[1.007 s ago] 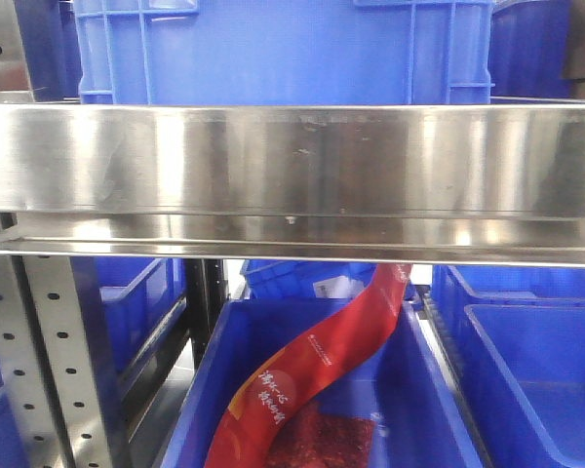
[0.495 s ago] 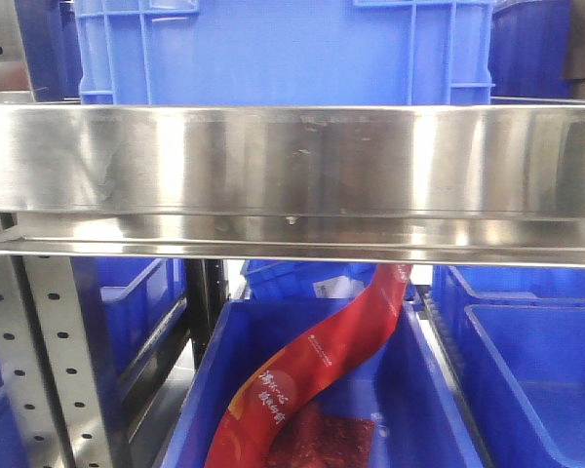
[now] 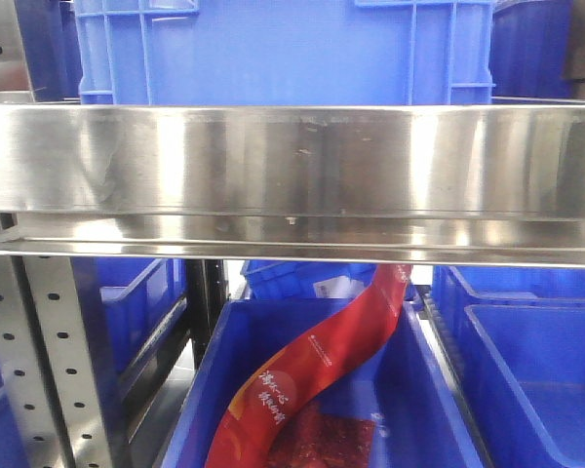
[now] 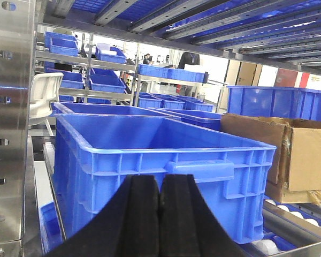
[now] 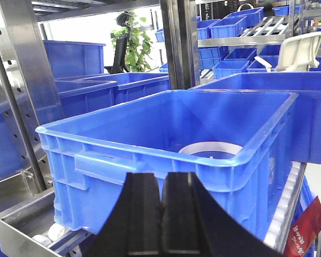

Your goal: Grab PVC pipe and place in blue bin

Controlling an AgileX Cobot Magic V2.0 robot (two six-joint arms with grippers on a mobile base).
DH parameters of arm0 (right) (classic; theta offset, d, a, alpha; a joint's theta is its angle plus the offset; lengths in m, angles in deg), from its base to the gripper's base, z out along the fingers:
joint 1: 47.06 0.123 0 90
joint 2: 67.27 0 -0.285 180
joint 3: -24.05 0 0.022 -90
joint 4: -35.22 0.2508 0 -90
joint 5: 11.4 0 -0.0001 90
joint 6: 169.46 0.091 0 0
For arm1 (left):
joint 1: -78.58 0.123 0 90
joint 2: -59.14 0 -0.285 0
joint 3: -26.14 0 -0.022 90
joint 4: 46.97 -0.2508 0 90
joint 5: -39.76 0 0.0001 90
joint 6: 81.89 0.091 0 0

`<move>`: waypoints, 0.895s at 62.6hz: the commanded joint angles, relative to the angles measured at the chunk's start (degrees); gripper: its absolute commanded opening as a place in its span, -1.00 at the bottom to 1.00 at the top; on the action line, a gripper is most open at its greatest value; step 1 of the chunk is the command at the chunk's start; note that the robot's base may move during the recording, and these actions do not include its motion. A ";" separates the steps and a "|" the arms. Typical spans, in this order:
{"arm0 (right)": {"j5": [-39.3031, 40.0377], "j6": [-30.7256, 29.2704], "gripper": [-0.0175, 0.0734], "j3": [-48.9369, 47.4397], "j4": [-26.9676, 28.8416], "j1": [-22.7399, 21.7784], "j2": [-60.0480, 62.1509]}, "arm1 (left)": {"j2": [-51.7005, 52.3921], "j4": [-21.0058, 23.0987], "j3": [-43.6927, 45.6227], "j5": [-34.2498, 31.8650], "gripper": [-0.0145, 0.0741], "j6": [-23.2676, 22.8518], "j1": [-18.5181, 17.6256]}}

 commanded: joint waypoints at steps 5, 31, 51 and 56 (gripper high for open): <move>0.78 -0.11 -0.99 0.17 0.01 -0.12 0.21 | 0.28 0.15 -0.04 -1.12 -0.92 -0.29 -0.27; 4.91 -8.20 -0.99 16.40 0.78 -17.02 13.19 | 0.28 0.15 -0.04 -1.12 -0.92 -0.29 -0.27; 6.77 -8.20 -0.99 35.07 0.78 -27.57 30.95 | 0.28 0.15 -0.04 -1.12 -0.92 -0.29 -0.27; 8.93 -8.20 -0.99 38.93 0.78 -27.37 34.72 | 0.28 0.15 -0.04 -1.12 -0.92 -0.29 -0.27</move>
